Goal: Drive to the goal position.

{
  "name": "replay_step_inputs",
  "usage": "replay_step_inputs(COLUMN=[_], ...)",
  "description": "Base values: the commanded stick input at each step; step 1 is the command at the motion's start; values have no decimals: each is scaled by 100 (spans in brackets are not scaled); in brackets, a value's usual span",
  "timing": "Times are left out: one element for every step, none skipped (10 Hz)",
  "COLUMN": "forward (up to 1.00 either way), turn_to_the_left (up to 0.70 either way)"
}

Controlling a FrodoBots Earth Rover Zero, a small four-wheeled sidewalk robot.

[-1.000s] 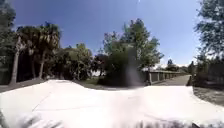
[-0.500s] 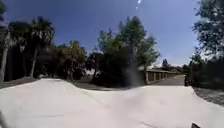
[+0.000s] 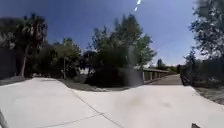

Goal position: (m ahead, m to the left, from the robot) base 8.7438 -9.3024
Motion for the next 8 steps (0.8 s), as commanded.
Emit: replay_step_inputs(forward=[70, 70, 70, 70, 70, 70, 70, 70], turn_to_the_left=[-14, -14, -14, -14, -14, -14, -14, -14])
